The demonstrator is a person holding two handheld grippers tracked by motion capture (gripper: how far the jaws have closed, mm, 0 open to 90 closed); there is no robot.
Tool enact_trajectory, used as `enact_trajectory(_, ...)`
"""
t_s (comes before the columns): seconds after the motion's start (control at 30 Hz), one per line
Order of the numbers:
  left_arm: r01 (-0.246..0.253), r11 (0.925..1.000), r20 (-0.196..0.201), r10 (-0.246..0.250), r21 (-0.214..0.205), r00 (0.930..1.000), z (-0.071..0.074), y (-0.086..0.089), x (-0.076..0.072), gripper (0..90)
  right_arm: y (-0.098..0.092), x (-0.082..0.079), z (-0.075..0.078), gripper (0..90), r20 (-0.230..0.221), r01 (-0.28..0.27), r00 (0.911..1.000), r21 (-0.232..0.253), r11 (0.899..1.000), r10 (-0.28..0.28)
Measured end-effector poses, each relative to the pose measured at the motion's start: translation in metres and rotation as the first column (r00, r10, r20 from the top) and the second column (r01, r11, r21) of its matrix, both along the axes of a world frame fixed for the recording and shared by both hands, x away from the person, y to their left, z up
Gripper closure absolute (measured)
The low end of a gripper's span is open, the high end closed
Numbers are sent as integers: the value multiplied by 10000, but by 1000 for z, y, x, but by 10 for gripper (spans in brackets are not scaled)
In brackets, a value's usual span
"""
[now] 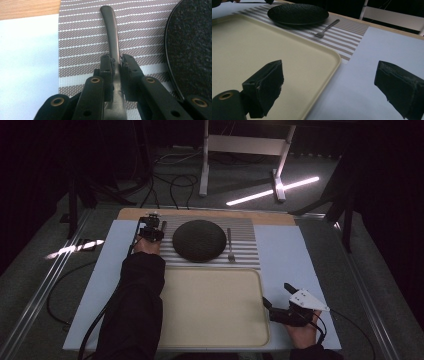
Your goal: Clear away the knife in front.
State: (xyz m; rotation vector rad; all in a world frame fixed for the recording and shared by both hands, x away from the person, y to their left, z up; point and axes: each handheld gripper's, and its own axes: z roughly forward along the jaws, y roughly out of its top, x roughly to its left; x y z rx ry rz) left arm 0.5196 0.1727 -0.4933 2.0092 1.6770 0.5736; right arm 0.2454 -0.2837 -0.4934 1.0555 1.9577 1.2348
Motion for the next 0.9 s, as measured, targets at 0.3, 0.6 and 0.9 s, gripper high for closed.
enact_trajectory(0.3, 103, 9999, 368, -101, -46, 9993, 19, -1, -10, 810, 0, 0, 0, 84, -12, 59, 10000, 56, 10000, -59)
enact_trajectory(0.6, 101, 9999, 485, -98, -73, 9988, 32, -8, -23, 810, 0, 0, 0, 84, 17, 40, 10000, 49, 10000, -40)
enact_trajectory(0.9, 139, 9981, 824, -89, -604, 9966, 48, -5, -43, 809, 1, 0, 0, 84, 25, 6, 10000, -19, 10000, -6)
